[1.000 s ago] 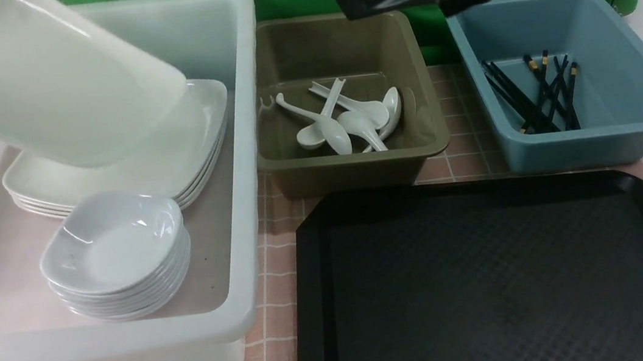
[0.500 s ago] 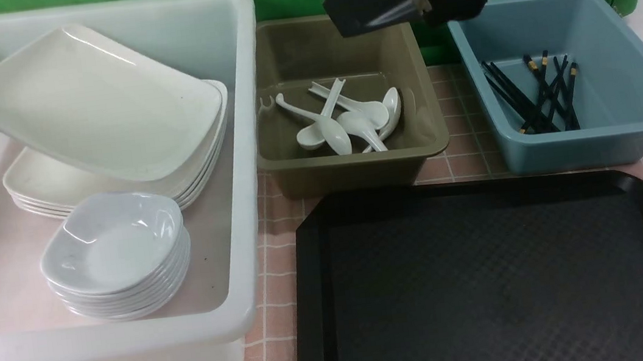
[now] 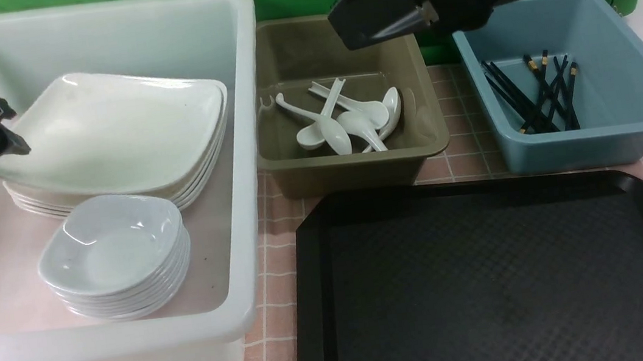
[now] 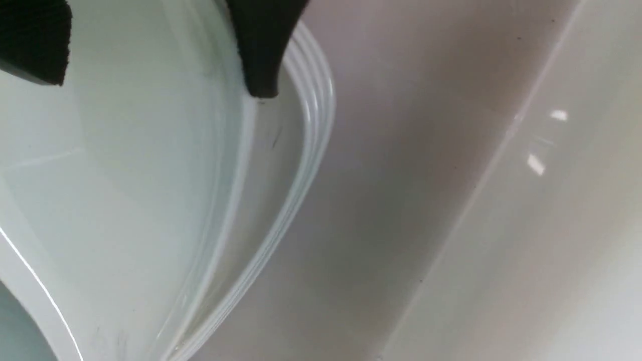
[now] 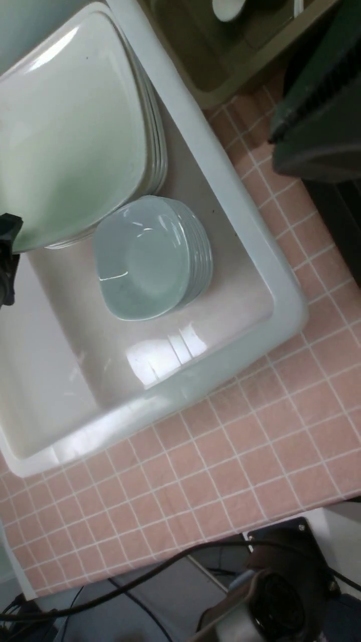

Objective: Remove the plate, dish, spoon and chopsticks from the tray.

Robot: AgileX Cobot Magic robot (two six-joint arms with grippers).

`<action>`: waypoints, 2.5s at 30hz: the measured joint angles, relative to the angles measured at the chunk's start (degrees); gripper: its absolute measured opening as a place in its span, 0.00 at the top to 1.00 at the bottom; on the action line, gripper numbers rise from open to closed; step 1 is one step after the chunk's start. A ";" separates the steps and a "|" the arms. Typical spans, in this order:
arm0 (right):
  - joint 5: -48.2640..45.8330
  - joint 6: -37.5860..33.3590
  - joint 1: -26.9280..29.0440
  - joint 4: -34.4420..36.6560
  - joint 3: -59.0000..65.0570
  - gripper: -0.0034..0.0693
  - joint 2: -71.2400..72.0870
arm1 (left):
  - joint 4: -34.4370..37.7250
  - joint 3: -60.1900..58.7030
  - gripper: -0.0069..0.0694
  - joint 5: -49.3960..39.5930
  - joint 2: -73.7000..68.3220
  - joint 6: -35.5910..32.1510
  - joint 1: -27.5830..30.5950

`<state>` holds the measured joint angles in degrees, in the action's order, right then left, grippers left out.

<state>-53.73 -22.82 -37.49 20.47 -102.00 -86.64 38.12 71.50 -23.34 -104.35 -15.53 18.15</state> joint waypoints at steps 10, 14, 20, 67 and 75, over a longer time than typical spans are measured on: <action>-6.27 3.98 0.00 -1.35 -3.57 0.91 0.17 | -9.80 14.46 0.34 -16.54 1.77 2.91 0.70; -9.54 8.70 0.00 -6.60 -6.15 0.91 1.40 | -9.22 20.71 0.65 -27.54 2.80 0.99 -0.11; -11.18 17.94 0.00 -21.25 -8.97 0.91 6.61 | -4.63 22.50 0.91 -34.40 12.45 -5.87 -7.17; 44.31 46.60 0.05 -48.58 75.61 0.86 86.04 | -15.81 -54.35 0.91 8.08 98.14 8.76 -42.31; 44.31 46.60 0.05 -48.58 75.61 0.85 86.04 | -16.59 -54.35 0.91 8.10 98.14 8.43 -42.31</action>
<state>-9.43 23.78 -37.43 -28.11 -26.39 -0.60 21.53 17.16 -15.24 -6.22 -7.09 -24.16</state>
